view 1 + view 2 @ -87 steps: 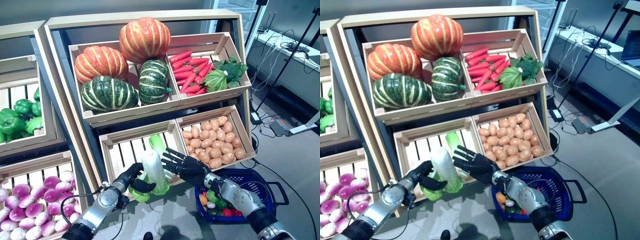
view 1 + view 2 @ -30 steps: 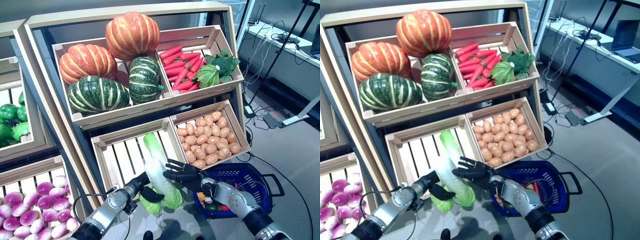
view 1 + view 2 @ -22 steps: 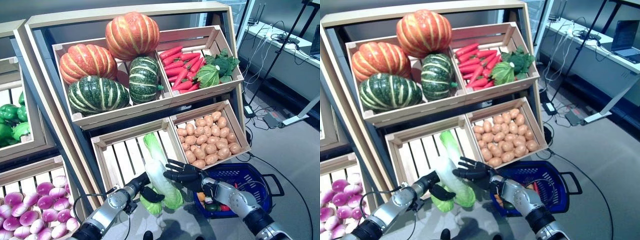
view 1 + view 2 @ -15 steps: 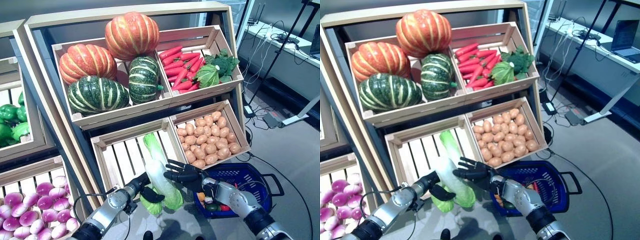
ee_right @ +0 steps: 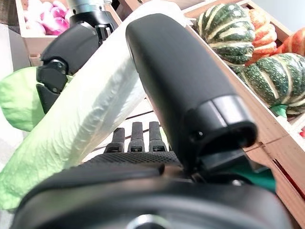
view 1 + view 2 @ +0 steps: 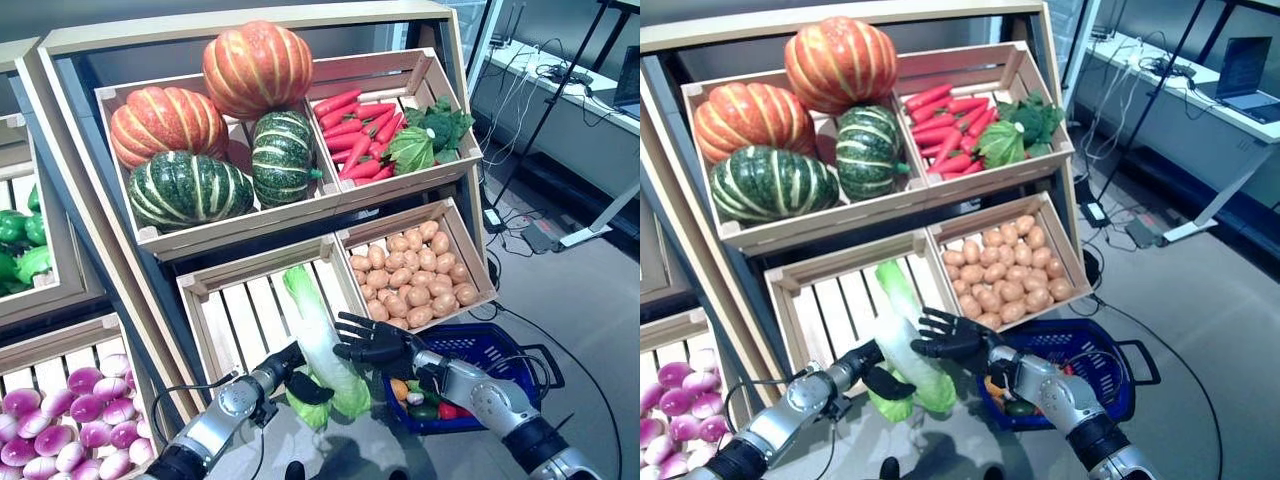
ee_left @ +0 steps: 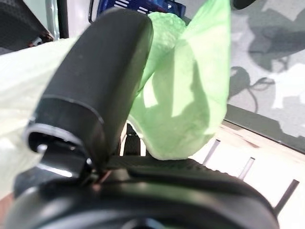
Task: Put vegetables into the basket
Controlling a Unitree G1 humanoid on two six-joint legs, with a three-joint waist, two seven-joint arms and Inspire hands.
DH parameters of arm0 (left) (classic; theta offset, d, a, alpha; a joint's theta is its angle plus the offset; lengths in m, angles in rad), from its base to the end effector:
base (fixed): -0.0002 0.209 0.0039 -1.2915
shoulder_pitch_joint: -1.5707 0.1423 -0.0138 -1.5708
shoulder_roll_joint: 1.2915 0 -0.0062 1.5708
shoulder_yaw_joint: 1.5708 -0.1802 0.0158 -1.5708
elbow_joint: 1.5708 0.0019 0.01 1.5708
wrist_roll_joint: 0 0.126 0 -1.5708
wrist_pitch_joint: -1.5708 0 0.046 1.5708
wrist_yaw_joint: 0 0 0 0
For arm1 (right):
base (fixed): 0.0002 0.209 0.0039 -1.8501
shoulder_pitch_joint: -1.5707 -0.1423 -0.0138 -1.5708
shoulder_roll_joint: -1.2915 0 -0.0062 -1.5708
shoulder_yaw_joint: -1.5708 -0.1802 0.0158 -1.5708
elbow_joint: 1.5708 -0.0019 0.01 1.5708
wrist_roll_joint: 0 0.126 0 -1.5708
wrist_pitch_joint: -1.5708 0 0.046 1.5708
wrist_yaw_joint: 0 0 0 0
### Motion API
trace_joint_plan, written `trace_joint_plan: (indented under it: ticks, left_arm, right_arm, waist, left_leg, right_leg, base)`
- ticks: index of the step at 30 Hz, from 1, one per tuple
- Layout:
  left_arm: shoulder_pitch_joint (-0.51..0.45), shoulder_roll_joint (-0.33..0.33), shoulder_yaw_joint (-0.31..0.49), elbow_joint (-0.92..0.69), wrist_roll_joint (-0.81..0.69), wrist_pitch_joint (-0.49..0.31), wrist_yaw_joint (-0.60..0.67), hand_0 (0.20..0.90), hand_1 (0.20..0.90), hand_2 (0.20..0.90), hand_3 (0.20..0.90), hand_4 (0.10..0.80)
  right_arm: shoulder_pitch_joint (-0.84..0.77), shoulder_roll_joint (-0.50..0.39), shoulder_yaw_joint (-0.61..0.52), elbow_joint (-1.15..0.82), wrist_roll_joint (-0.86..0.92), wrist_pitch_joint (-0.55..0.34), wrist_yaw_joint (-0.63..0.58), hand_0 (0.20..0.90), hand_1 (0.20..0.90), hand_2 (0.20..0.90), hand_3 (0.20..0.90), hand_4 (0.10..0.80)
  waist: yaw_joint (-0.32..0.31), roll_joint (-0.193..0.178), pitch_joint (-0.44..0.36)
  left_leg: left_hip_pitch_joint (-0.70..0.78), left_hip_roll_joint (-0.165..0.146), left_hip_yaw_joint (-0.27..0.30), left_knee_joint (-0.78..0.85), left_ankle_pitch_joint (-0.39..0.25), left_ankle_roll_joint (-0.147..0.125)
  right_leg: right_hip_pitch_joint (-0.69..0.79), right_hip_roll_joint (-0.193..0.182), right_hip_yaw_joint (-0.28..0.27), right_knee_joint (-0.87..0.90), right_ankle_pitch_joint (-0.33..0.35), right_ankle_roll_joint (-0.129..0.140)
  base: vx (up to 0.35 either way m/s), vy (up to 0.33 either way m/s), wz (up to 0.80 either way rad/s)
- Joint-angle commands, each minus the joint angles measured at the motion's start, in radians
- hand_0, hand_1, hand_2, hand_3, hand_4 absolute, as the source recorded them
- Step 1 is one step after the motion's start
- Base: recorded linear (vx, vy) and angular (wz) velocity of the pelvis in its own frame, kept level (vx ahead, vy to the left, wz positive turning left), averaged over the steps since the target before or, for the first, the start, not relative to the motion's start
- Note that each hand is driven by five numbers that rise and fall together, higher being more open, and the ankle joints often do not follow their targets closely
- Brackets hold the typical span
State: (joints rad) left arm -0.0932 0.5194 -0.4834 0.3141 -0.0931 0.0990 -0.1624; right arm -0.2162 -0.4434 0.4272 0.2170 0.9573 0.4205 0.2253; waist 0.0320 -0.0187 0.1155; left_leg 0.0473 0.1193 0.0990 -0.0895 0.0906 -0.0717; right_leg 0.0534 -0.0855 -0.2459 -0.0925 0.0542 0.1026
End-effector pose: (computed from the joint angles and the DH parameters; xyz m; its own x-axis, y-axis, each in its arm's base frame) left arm 0.1838 0.1949 -0.0011 0.7694 -0.3273 -0.5486 0.5555 0.7668 0.3215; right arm 0.2102 -0.1602 0.0250 0.6568 0.6306 -0.4135 -0.3810 0.7508 0.5396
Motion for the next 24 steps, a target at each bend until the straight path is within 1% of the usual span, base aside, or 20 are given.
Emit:
trace_joint_plan:
  ticks: [1, 9, 14, 18, 21, 24]
  left_arm:
    - [-0.158, -0.026, 0.028, -0.066, -0.016, -0.141, 0.0, 0.3, 0.3, 0.3, 0.3, 0.4]
    - [-0.161, -0.032, 0.039, -0.041, 0.004, -0.12, 0.014, 0.3, 0.3, 0.3, 0.3, 0.4]
    - [-0.17, -0.021, 0.037, -0.037, 0.094, -0.116, 0.003, 0.3, 0.3, 0.3, 0.3, 0.4]
    - [-0.187, 0.004, 0.016, -0.045, 0.184, -0.086, -0.033, 0.3, 0.3, 0.3, 0.3, 0.4]
    - [-0.2, 0.013, 0.01, -0.057, 0.204, -0.043, -0.056, 0.3, 0.3, 0.3, 0.3, 0.4]
    - [-0.206, 0.017, 0.006, -0.054, 0.217, -0.032, -0.065, 0.3, 0.3, 0.3, 0.3, 0.4]
  right_arm:
    - [-0.042, 0.035, -0.058, -0.167, 0.041, -0.063, 0.109, 0.9, 0.9, 0.9, 0.9, 0.8]
    - [-0.03, 0.028, -0.071, -0.191, 0.036, -0.053, 0.129, 0.9, 0.9, 0.9, 0.9, 0.8]
    - [-0.026, 0.025, -0.069, -0.201, 0.033, -0.045, 0.128, 0.9, 0.9, 0.9, 0.9, 0.8]
    - [-0.033, 0.021, -0.065, -0.202, -0.01, -0.052, 0.137, 0.9, 0.9, 0.9, 0.9, 0.8]
    - [-0.044, 0.005, -0.055, -0.207, -0.066, -0.065, 0.155, 0.9, 0.9, 0.9, 0.9, 0.8]
    - [-0.05, -0.005, -0.041, -0.221, -0.094, -0.063, 0.171, 0.9, 0.9, 0.9, 0.9, 0.8]
  waist:
    - [-0.005, -0.036, -0.013]
    - [-0.011, -0.039, -0.013]
    - [-0.013, -0.037, -0.012]
    - [-0.014, -0.034, -0.011]
    - [-0.016, -0.031, -0.011]
    - [-0.017, -0.03, -0.012]
  left_leg:
    - [0.032, -0.024, -0.018, 0.002, -0.085, -0.005]
    - [0.028, -0.019, -0.012, 0.002, -0.081, -0.007]
    - [0.026, -0.017, -0.011, 0.002, -0.079, -0.008]
    - [0.02, -0.018, -0.016, 0.002, -0.078, -0.008]
    - [0.021, -0.017, -0.017, 0.002, -0.077, -0.008]
    - [0.02, -0.017, -0.018, 0.002, -0.076, -0.009]
  right_leg:
    - [0.028, -0.027, 0.026, 0.005, 0.002, 0.037]
    - [0.025, -0.025, 0.025, 0.005, 0.002, 0.038]
    - [0.023, -0.024, 0.024, 0.005, 0.002, 0.039]
    - [0.018, -0.024, 0.027, 0.005, 0.001, 0.04]
    - [0.018, -0.024, 0.028, 0.005, 0.0, 0.042]
    - [0.017, -0.025, 0.027, 0.005, 0.001, 0.042]
  base:
    - [-0.017, -0.012, -0.07]
    - [-0.007, -0.005, -0.04]
    - [0.0, 0.0, 0.0]
    - [-0.017, -0.002, 0.0]
    - [0.0, 0.0, 0.0]
    - [0.0, 0.0, 0.0]
